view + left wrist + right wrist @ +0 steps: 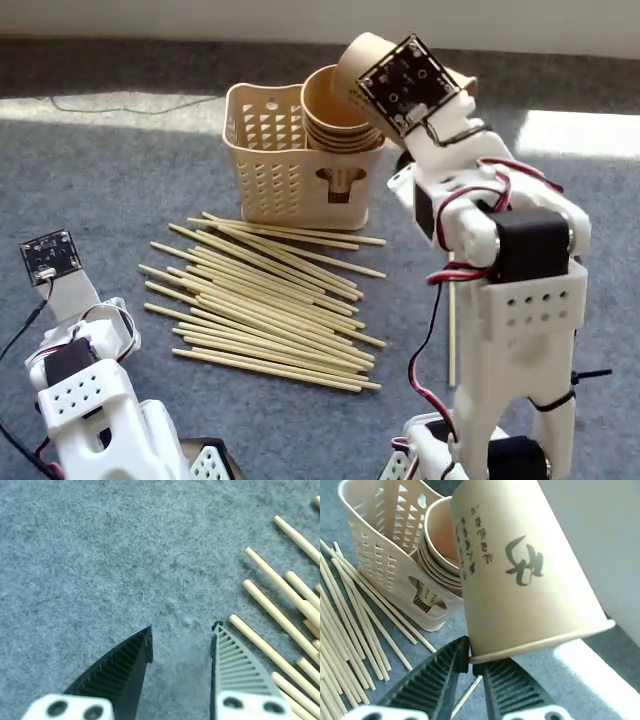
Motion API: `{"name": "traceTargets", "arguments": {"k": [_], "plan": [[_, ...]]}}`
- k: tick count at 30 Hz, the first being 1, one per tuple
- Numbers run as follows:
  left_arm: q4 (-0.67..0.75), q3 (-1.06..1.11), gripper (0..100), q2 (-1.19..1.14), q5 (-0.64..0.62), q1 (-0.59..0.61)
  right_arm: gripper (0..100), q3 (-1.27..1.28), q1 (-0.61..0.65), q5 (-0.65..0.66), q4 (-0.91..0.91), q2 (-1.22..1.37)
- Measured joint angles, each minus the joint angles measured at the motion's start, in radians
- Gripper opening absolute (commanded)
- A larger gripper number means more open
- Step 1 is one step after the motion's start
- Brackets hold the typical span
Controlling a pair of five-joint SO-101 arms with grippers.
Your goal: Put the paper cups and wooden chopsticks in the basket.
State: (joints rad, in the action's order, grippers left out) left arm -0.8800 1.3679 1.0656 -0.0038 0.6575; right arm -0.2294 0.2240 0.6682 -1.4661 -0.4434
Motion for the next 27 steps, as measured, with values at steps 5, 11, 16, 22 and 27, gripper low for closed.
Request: {"name": "traceTargets", "arguments": {"k": [5,11,16,22,27], "plan": [[0.0,0.0,20,0.0,0.0,0.0,0.6,-0.023,-0.002,0.106,0.0,0.046],[0.0,0.0,20,0.0,0.0,0.0,0.6,-0.023,-0.002,0.161,0.0,0.091],[0.0,0.0,20,0.0,0.0,0.0,4.6,-0.023,-0.002,0.161,0.0,0.103],[0.0,0.0,20,0.0,0.0,0.0,14.9,-0.023,-0.005,0.161,0.0,0.103],[0.0,0.0,20,0.0,0.0,0.0,15.2,-0.087,-0.006,0.083,0.023,0.109]]}}
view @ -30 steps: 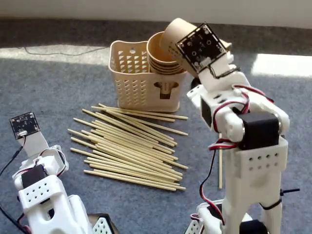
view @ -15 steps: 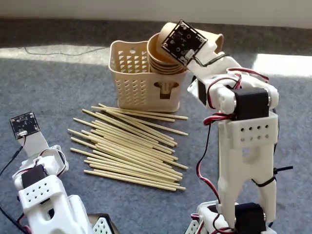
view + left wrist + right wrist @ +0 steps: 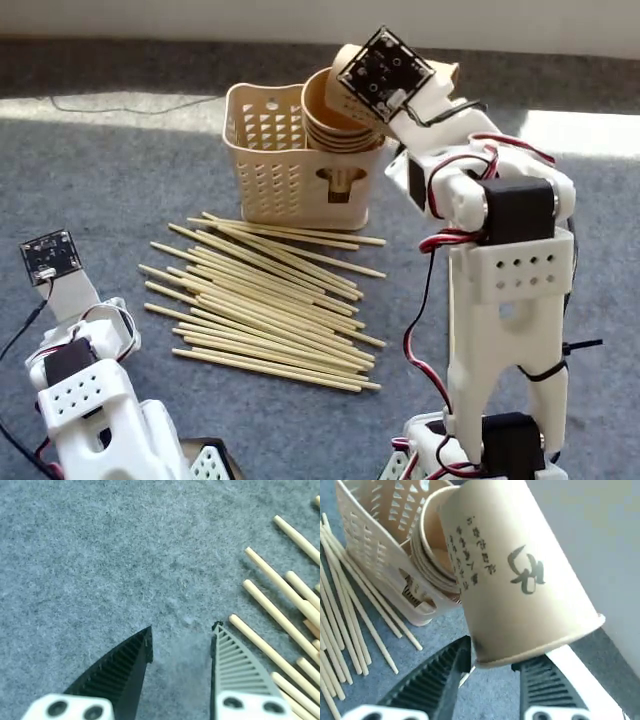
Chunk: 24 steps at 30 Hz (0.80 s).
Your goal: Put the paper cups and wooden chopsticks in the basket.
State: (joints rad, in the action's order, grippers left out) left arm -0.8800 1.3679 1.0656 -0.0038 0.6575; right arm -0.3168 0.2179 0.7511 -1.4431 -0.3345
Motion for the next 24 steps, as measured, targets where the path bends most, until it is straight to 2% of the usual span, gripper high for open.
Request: {"name": "traceTargets", "arguments": {"k": [7,18,24], "plan": [[0.0,0.0,20,0.0,0.0,0.0,15.2,-0.109,0.017,-0.095,0.057,0.0],[0.0,0.0,20,0.0,0.0,0.0,14.9,-0.037,0.143,-0.17,0.203,0.0],[0.0,0.0,20,0.0,0.0,0.0,14.9,0.006,0.149,-0.199,0.155,0.0]]}}
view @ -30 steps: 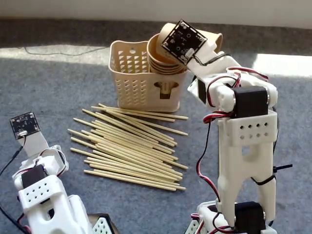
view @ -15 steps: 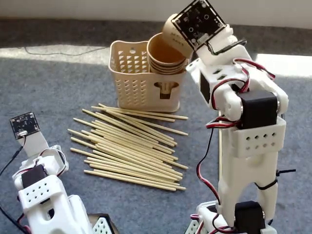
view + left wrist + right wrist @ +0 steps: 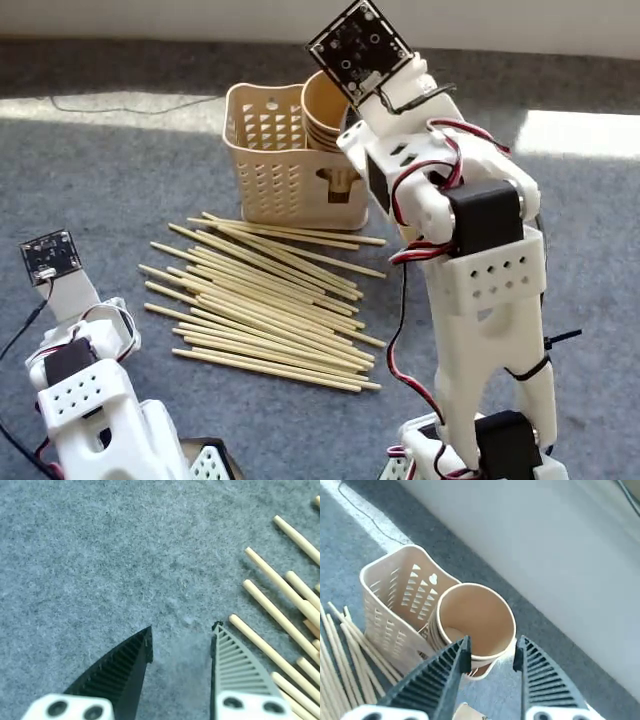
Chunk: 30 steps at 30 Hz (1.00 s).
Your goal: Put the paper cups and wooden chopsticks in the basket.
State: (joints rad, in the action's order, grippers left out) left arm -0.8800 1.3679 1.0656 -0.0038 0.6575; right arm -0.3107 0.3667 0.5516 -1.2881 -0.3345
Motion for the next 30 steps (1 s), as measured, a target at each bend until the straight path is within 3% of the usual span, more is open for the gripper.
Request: {"name": "traceTargets", "arguments": {"k": [13,20,26,30], "plan": [[0.0,0.0,20,0.0,0.0,0.0,15.0,0.098,-0.298,-0.147,-0.328,-0.124],[0.0,0.0,20,0.0,0.0,0.0,15.2,0.259,-0.479,-0.147,-0.373,-0.221],[0.0,0.0,20,0.0,0.0,0.0,15.2,0.477,-0.66,-0.031,-0.373,-0.308],[0.0,0.0,20,0.0,0.0,0.0,15.2,0.646,-0.772,-0.02,-0.373,-0.394]]}}
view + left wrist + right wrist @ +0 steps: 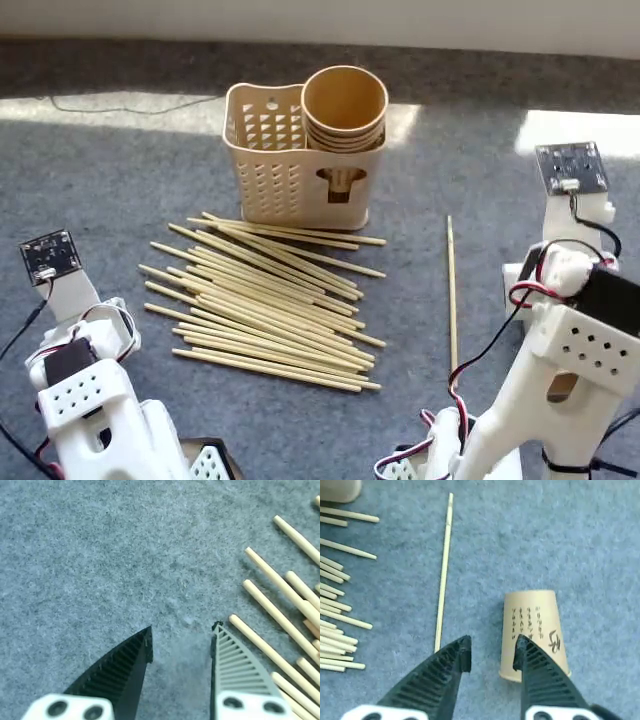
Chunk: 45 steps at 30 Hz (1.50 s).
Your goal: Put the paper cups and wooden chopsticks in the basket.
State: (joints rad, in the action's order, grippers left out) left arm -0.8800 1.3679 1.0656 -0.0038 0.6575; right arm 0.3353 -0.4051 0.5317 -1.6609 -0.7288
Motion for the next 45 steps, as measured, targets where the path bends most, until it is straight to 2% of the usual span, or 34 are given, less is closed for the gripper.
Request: {"name": "traceTargets", "arguments": {"k": [6,18,28,37,41,45], "plan": [[0.0,0.0,20,0.0,0.0,0.0,15.2,0.261,-0.098,0.0,0.011,-0.172],[0.0,0.0,20,0.0,0.0,0.0,15.2,0.852,-0.238,0.0,0.322,-0.48],[0.0,0.0,20,0.0,0.0,0.0,15.2,0.885,-0.371,0.0,0.341,-0.491],[0.0,0.0,20,0.0,0.0,0.0,15.2,0.888,-0.499,0.068,0.353,-0.491],[0.0,0.0,20,0.0,0.0,0.0,15.2,0.907,-0.5,0.066,0.459,-0.491],[0.0,0.0,20,0.0,0.0,0.0,14.9,0.997,-0.479,-0.009,0.623,-0.491]]}}
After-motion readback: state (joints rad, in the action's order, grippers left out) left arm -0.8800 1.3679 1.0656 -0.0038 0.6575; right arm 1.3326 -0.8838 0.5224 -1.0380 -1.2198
